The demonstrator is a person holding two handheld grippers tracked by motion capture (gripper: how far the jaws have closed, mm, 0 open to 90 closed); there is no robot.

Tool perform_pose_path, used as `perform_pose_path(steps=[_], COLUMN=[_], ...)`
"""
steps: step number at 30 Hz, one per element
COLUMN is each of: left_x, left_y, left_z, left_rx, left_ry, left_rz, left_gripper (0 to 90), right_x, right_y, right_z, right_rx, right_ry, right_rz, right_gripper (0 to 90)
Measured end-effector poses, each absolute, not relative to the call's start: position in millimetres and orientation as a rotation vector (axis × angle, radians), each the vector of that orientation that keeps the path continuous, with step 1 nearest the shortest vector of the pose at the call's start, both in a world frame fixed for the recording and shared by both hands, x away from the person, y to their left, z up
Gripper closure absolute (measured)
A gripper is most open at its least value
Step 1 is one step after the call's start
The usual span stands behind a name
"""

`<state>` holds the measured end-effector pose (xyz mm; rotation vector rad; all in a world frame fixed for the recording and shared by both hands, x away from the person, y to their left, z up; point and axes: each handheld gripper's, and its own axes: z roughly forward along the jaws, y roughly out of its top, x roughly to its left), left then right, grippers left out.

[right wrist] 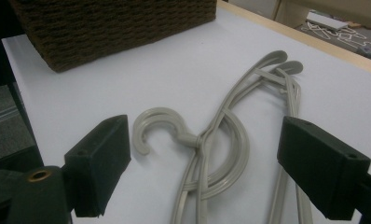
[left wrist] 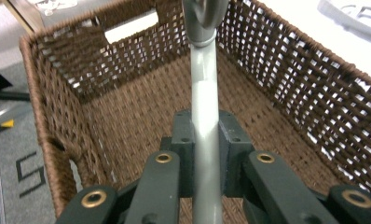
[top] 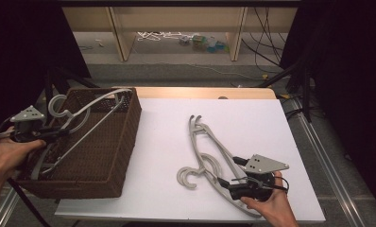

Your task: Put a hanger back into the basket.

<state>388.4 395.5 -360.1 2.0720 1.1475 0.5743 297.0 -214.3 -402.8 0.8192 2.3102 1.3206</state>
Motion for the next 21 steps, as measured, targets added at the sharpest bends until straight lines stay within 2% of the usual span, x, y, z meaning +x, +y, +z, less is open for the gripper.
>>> perform_pose_path(steps=[5,21], left_x=[397,422], left_y=[397,389], left_z=[-366,-409], left_rx=[2.166,2.191], left_ry=[1.162,1.354], left_rz=[0.517,0.420], left_gripper=[79.2,78.2], right_x=[297,297], right_y=[-215,-215], right_z=[-403,-404], right_rx=[0.821,0.820], right_ry=[2.305,2.319], right_rz=[1.320,1.315], right_gripper=[18.1,18.1])
